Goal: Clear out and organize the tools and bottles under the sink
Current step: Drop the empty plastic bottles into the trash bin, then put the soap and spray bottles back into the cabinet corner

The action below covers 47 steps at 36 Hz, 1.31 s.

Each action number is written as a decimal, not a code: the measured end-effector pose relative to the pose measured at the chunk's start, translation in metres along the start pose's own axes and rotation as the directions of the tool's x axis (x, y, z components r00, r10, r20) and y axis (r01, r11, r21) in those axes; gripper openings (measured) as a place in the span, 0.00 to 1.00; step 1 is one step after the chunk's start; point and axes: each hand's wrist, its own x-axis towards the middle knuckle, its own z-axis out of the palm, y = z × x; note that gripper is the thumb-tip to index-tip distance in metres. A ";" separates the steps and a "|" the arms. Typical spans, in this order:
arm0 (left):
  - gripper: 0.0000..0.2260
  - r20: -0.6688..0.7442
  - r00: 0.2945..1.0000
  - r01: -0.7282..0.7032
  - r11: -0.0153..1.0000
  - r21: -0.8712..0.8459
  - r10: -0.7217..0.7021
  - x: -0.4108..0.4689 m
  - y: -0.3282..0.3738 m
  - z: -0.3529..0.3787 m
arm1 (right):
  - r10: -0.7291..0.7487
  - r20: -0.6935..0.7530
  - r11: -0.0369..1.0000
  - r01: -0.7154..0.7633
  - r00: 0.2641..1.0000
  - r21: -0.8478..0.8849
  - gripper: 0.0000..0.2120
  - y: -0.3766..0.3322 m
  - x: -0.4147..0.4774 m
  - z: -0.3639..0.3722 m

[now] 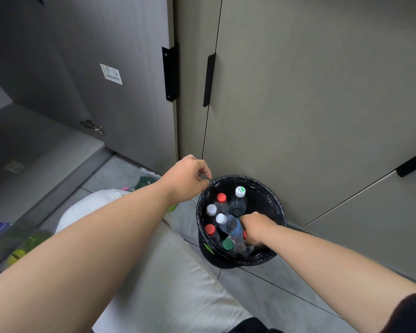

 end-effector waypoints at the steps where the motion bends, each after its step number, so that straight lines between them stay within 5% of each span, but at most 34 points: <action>1: 0.10 0.000 1.000 0.004 1.000 0.003 -0.004 -0.001 0.000 -0.001 | 0.014 0.025 1.000 -0.013 1.000 -0.021 0.19 -0.001 0.001 -0.004; 4: 0.06 -0.014 0.999 0.042 0.999 0.022 -0.042 -0.003 -0.002 -0.008 | 0.034 0.027 0.997 -0.032 0.999 -0.070 0.18 -0.007 0.001 -0.023; 7: 0.02 -0.014 0.994 0.109 0.993 0.033 -0.109 -0.004 -0.011 -0.024 | -0.033 -0.144 0.999 0.027 0.989 -0.046 0.13 -0.014 0.001 -0.052; 11: 0.02 -0.012 0.972 0.234 0.972 0.022 -0.234 -0.003 -0.039 -0.062 | -0.166 -0.382 0.976 0.208 0.909 0.071 0.06 -0.039 0.003 -0.094; 16: 0.03 -0.134 0.931 0.346 0.938 0.024 -0.340 -0.018 -0.102 -0.112 | -0.328 -0.463 0.890 0.433 0.824 0.141 0.07 -0.092 0.016 -0.131; 22: 0.02 -0.076 0.904 0.425 0.902 0.074 -0.420 -0.048 -0.179 -0.138 | -0.445 -0.323 0.862 0.498 0.835 0.099 0.11 -0.156 0.069 -0.140; 29: 0.06 0.116 0.888 0.430 0.892 0.138 -0.446 -0.068 -0.260 -0.127 | -0.341 -0.099 0.939 0.343 0.935 0.008 0.24 -0.203 0.147 -0.111; 41: 0.30 0.282 0.896 0.381 0.920 -0.091 -0.344 -0.046 -0.346 -0.053 | -0.293 -0.207 0.952 0.264 0.934 -0.157 0.11 -0.223 0.217 -0.062; 47: 0.14 0.340 0.915 0.286 0.944 -0.166 -0.218 -0.036 -0.346 -0.029 | -0.314 -0.154 0.938 0.281 0.937 -0.204 0.10 -0.225 0.219 -0.074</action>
